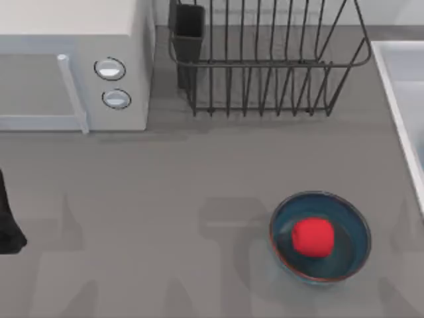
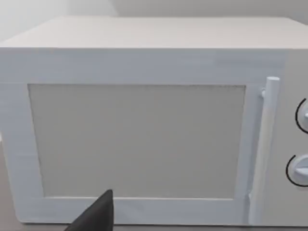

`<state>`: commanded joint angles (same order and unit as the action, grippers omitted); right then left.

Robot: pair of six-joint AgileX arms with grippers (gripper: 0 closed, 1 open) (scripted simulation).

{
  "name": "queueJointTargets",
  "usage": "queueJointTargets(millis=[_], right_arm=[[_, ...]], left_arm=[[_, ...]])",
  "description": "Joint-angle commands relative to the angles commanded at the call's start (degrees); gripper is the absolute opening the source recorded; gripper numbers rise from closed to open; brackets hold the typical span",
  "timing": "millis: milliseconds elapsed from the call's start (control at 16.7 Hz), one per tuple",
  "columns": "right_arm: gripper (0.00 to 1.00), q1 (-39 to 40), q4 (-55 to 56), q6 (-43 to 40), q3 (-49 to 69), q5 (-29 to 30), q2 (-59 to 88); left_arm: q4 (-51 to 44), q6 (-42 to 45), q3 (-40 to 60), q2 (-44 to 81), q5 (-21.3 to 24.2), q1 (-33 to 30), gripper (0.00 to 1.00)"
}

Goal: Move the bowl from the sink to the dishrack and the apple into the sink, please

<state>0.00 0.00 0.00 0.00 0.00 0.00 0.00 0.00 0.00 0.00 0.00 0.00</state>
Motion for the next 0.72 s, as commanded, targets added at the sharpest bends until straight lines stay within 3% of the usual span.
queueJointTargets(millis=[360, 720], right_arm=[[1.0, -1.0, -2.5, -0.7, 4.8, 0.2, 5.1], [1.0, -4.5, -13.2, -3.9, 25.4, 0.1, 27.1]], left_arm=[[0.0, 0.0, 0.0, 0.0, 0.0, 0.0, 1.0], [0.0, 0.0, 0.0, 0.0, 0.0, 0.0, 1.0]])
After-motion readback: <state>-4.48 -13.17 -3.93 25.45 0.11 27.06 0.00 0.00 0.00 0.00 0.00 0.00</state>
